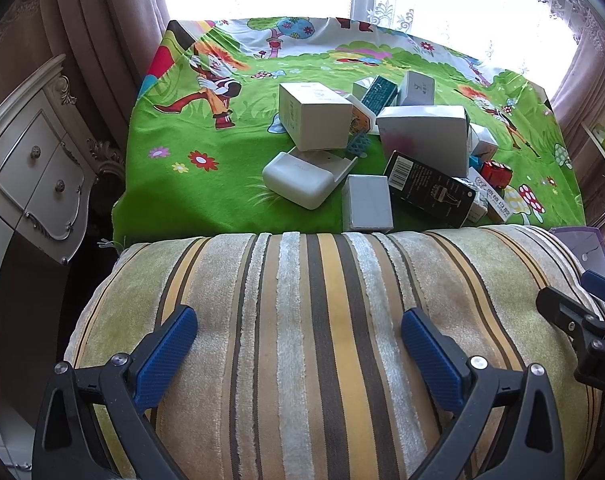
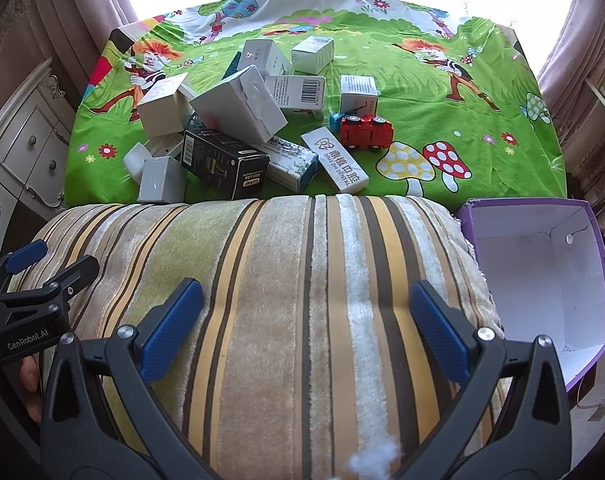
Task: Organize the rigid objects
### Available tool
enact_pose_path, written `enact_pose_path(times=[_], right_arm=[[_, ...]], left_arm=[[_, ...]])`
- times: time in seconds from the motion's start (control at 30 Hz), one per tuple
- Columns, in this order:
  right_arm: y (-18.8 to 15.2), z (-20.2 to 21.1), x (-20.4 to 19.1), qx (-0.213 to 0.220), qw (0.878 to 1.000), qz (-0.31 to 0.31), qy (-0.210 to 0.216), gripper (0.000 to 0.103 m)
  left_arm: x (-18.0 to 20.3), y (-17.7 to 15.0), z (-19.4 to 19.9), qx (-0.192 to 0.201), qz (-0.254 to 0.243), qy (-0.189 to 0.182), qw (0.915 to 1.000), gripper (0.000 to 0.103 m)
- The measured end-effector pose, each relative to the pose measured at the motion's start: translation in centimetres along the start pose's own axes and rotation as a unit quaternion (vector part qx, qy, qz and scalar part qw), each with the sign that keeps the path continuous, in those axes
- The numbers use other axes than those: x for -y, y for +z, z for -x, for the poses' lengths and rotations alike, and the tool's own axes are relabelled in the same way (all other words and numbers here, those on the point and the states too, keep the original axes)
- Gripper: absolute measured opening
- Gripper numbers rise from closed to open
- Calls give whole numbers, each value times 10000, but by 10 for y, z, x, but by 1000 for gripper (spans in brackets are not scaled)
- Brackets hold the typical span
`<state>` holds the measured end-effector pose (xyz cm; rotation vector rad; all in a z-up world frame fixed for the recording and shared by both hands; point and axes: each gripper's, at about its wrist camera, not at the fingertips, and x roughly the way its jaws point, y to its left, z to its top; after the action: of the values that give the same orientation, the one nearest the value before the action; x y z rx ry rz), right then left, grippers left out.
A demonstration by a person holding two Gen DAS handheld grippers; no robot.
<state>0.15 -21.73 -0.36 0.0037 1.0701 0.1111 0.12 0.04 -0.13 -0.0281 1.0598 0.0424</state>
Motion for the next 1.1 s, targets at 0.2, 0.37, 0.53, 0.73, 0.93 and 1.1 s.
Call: enact_pose_path(times=[0.2,0.37,0.53,0.73,0.93,1.1], right_arm=[[-1,1,1,41,10000,-17,14,103],[-3,1,1,109,9999,-42,42,103],[-3,1,2,118,9999,-39,38,103],[-2,-1,1,76,10000,5,6,103],[1,-2,6,37,9998,-25,169,103],[6,-3,11,-182,9989,117,424,103]], left_arm=[[0,0,0,-3,3,-2,10000,103],[1,-1,0,-3,0,9,10000,103],[2,-2,-1,-5,0,15,10000,103],[1,-2,-2,-23,42,-8,10000,103],[-2,-2,0,35,126,-106,9999,103],[-4,-2,2,69,139,-128,9998,103]])
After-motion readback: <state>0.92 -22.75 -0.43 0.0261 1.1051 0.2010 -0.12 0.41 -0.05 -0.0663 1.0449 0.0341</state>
